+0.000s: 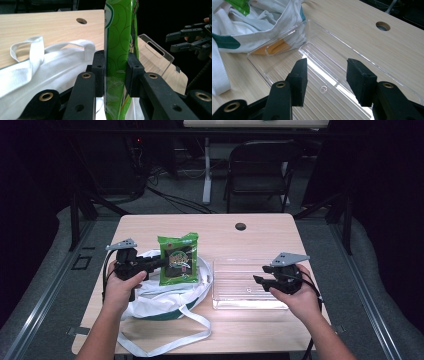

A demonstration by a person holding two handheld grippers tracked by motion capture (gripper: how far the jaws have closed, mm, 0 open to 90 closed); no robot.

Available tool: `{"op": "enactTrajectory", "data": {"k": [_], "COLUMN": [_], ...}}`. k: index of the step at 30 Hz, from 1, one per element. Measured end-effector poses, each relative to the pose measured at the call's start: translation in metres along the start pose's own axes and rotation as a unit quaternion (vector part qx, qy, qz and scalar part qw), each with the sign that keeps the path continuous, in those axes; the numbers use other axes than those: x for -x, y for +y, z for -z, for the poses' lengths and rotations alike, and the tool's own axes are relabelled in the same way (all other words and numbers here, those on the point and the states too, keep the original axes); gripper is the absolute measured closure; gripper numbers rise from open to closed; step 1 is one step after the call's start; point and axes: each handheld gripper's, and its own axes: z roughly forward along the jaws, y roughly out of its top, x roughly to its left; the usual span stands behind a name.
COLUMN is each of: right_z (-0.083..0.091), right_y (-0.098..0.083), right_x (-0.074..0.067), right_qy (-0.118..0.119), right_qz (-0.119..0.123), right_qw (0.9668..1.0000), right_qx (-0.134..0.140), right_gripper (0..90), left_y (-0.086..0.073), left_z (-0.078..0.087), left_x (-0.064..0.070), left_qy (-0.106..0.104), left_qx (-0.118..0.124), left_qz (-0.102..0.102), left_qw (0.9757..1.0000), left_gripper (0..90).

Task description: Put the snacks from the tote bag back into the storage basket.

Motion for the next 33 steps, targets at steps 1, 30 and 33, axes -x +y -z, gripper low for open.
{"op": "enactTrajectory", "data": {"k": [1,30,33], "right_z": [0.001,0.011,0.011], "right_y": [0.003,0.086,0.093], "right_x": [0.001,-0.009,-0.006], "right_qy": [0.002,0.046,0.063], "right_qz": [0.008,0.206,0.209], "right_qw": [1.0,0.9721,0.9705], "right_qx": [-0.005,-0.102,-0.101], "right_gripper": [51.5,56.5,56.2], "left_y": [0.001,0.025,0.026], "left_z": [0.0,-0.036,-0.039], "left_x": [0.0,0.026,0.028], "left_qy": [0.001,-0.024,-0.028], "left_qx": [0.002,0.006,0.004], "left_qz": [-0.001,-0.044,-0.045], "left_qw": [1.0,0.9987,0.9986], "left_gripper": [73.6,73.7,73.7]}}
